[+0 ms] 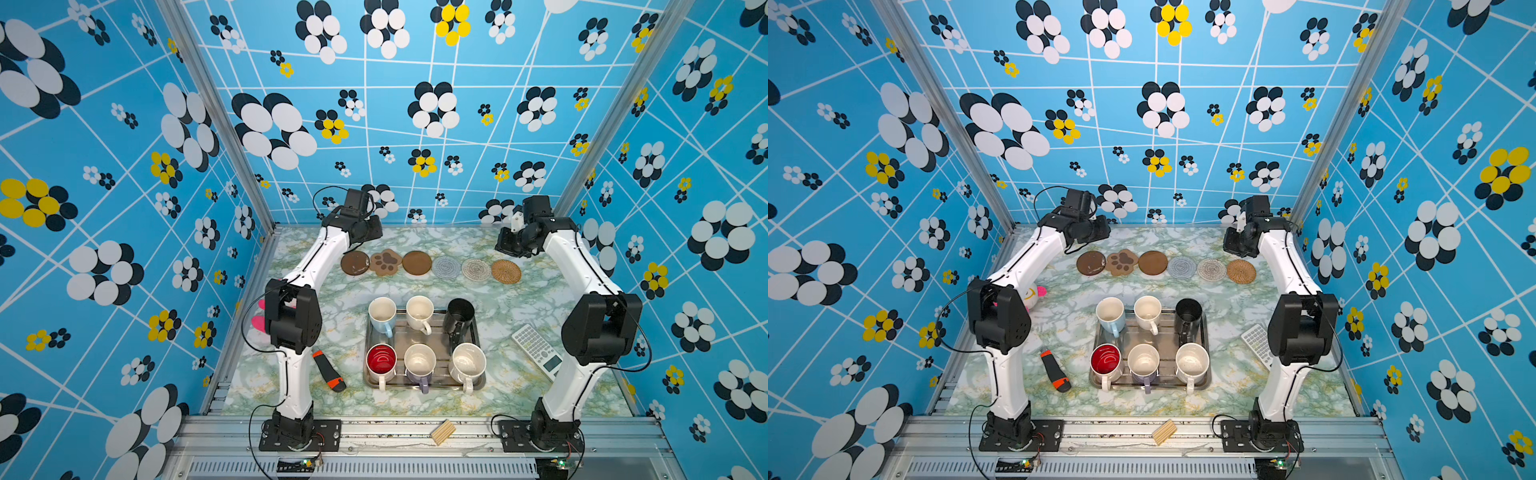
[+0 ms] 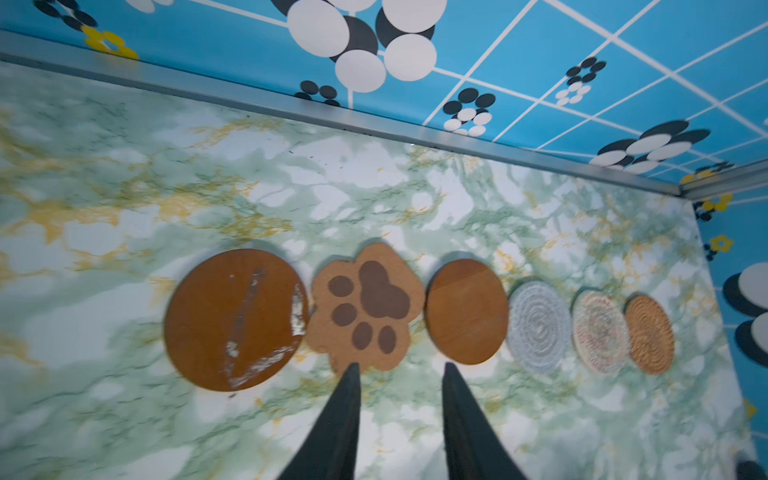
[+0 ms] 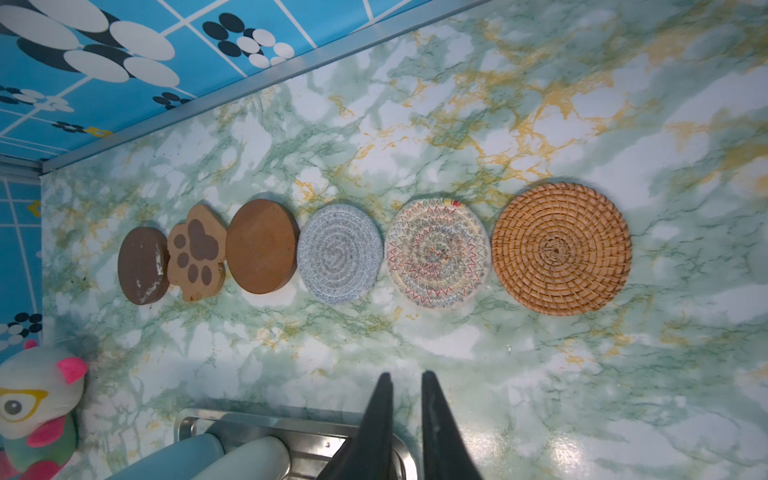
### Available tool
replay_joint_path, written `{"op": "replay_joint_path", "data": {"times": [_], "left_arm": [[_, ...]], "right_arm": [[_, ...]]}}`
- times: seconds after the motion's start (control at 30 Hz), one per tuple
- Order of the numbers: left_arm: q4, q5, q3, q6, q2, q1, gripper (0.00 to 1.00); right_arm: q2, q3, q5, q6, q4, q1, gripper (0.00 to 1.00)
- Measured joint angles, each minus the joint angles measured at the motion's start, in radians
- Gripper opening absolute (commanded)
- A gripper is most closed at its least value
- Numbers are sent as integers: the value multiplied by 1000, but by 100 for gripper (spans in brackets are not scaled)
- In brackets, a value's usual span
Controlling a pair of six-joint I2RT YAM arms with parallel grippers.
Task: Place cups on coasters
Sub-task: Move the coaster to the top-center of the table.
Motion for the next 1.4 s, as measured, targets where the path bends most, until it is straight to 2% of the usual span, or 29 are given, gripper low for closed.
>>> {"op": "replay_joint_path", "data": {"times": [0.07,0.2,0.37,0.57,0.93,1.4], "left_arm": [[-31,-2,116,14,105,-24,21],[-99,-5,299,19,318,-40,15],[-150,-24,354,-2,471,-33,14],[-122,-27,344,-46,482,-24,11],[-111,-28,305,-50,482,-24,8],[37,-39,106,-48,390,-25,7]], "right_arm": [[-10,-16,-9,1,6,5,0],[-36,-54,-16,3,7,6,0],[-60,-87,-21,8,29,6,0],[-77,-116,-43,26,61,6,0],[-77,-127,-58,38,87,10,0],[-77,-150,-69,45,105,17,0]]}}
